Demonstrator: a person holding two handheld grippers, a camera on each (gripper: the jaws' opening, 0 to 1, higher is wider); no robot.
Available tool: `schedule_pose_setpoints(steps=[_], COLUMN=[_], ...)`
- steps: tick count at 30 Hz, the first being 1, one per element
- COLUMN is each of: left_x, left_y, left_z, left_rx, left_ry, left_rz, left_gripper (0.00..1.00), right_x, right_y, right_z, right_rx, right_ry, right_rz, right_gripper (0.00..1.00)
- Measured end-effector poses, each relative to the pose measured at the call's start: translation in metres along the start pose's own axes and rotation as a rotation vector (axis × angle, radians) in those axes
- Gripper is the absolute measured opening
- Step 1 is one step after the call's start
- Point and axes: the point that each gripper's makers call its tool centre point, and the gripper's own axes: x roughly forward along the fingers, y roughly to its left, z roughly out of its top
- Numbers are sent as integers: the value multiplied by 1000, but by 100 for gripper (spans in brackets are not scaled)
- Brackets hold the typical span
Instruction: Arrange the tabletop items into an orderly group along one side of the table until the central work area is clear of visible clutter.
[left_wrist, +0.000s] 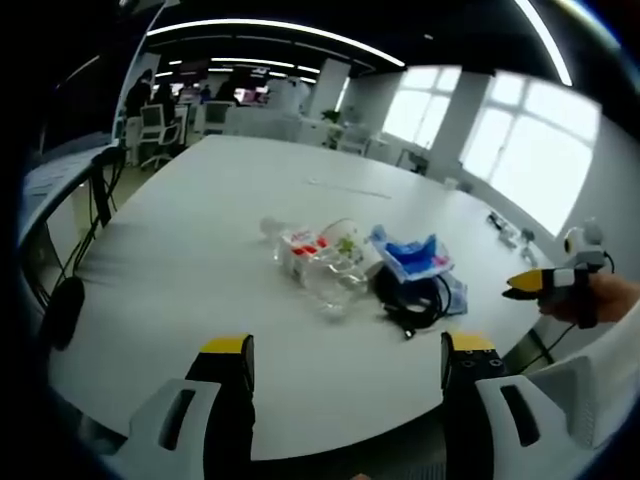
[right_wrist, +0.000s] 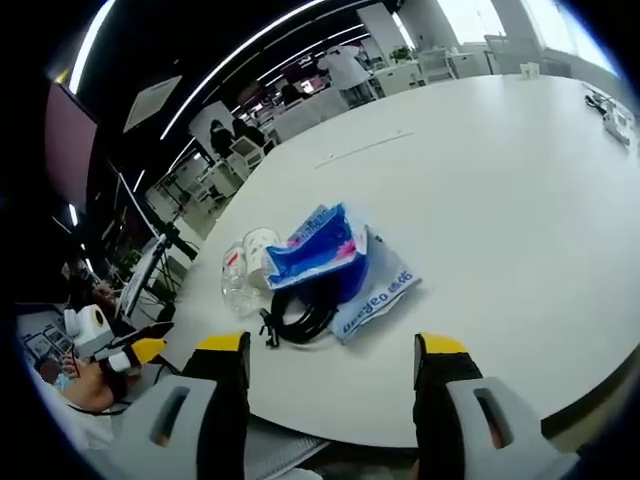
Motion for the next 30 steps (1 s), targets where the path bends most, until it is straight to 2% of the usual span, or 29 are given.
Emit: schedule_pose_setpoints(steps=[4, 20, 30], left_x=[0, 1, 1], left_y=[1, 3, 3], left_z=[3, 0, 1], left_rx=[-2, -10, -14], left_ry=[-16, -2, -5], left_rz=[2, -2, 1], left_gripper=[73, 73, 73], right_x=[1, 3, 8], right_y=[0, 4, 7], right_z=[2, 2, 13], right_rx=[0, -12, -26], right_ry=[-2, 2, -2], right_rz=[3, 17, 26], right_gripper=[63, 63, 62])
